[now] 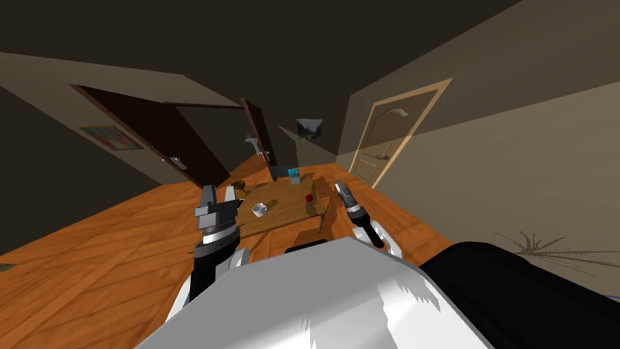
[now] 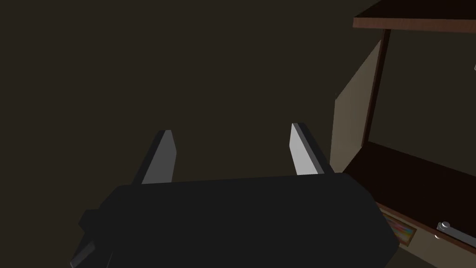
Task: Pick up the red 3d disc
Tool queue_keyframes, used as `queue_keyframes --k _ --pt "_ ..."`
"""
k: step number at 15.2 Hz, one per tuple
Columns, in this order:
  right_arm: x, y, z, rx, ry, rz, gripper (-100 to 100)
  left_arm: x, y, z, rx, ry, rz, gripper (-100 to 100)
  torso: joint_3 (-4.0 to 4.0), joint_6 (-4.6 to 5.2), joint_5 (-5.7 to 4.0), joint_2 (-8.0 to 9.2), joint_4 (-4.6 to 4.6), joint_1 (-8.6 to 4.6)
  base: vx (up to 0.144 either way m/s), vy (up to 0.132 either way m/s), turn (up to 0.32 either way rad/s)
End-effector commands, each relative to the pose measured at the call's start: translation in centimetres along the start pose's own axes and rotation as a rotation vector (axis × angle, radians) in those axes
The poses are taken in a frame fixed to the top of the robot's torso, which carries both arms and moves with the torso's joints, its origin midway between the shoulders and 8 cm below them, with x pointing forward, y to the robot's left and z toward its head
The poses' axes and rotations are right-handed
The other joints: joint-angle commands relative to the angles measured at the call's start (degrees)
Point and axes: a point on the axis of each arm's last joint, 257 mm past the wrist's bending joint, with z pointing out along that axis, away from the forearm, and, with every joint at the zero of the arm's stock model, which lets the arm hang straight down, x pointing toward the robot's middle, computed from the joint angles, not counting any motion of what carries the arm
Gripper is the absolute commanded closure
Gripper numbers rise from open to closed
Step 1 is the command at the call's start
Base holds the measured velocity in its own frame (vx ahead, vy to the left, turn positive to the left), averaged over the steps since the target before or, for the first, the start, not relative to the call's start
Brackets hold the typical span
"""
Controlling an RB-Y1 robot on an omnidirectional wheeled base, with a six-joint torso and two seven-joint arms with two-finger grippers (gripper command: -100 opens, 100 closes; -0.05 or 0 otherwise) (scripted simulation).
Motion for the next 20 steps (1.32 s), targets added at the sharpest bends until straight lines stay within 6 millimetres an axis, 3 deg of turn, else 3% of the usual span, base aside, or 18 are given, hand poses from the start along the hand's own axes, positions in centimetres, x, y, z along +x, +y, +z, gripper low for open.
queue_keyframes --k 1,2,5,6,7,8,11,13,16,18,19,20 --pt "1.4 -2.2 -1.0 0.044 0.076 -0.021 -100 0.0 0.0 0.0 0.000 0.000 0.000 0 0.00 0.00 0.00 0.00 0.00 0.00 -0.004 -0.058 0.255" --pt "1.4 -2.2 -1.0 0.044 0.077 -0.023 -100 0.0 0.0 0.0 0.000 0.000 0.000 0 0.00 -0.01 0.00 0.00 0.00 0.00 -0.007 -0.060 0.224" --pt "3.2 -5.5 -2.9 0.117 0.186 -0.049 -100 0.0 0.0 0.0 0.000 0.000 0.000 0 -0.01 0.00 0.00 -0.01 0.00 -0.03 -0.010 -0.069 0.434" --pt "3.3 -5.6 -2.9 0.117 0.193 -0.060 -100 0.0 0.0 0.0 0.000 0.000 0.000 0 -0.01 0.03 -0.01 -0.01 -0.01 -0.07 -0.011 -0.069 -0.015" --pt "4.0 -7.3 -4.1 0.158 0.242 -0.062 -100 0.0 0.0 0.0 0.000 0.000 0.000 0 -0.01 0.05 -0.01 -0.01 -0.01 -0.06 -0.007 -0.054 0.233" --pt "4.2 -7.4 -4.2 0.158 0.253 -0.077 -100 0.0 0.0 0.0 0.000 0.000 0.000 0 -0.01 -0.01 -0.01 -0.02 -0.01 -0.02 -0.009 -0.052 0.327" --pt "5.7 -10.5 -6.8 0.231 0.358 -0.092 -100 0.0 0.0 0.0 0.000 0.000 0.000 0 -0.02 -0.01 0.00 -0.04 -0.01 0.00 -0.011 -0.056 0.365" --pt "5.9 -11.1 -7.3 0.245 0.373 -0.110 -100 0.0 0.0 0.0 0.000 0.000 0.000 0 -0.03 -0.01 0.00 -0.05 -0.01 0.01 -0.011 -0.045 0.240" --pt "7.1 -14.3 -10.6 0.328 0.477 -0.123 -100 0.0 0.0 0.0 0.000 0.000 0.000 0 -0.05 -0.01 0.02 -0.09 -0.02 0.11 -0.007 -0.028 0.356" --pt "7.3 -14.8 -11.1 0.339 0.493 -0.141 -100 0.0 0.0 0.0 0.000 0.000 0.000 0 -0.05 -0.01 0.02 -0.09 -0.02 0.10 -0.006 -0.035 0.221" --pt "7.7 -16.4 -13.0 0.383 0.543 -0.144 -100 0.0 0.0 0.0 0.000 0.000 0.000 0 -0.06 0.04 0.02 -0.10 -0.02 0.11 0.000 -0.026 0.305" --pt "7.8 -16.6 -13.3 0.389 0.553 -0.155 -100 0.0 0.0 0.0 0.000 0.000 0.000 0 -0.07 -0.03 0.02 -0.12 -0.02 0.11 0.001 -0.029 0.351"
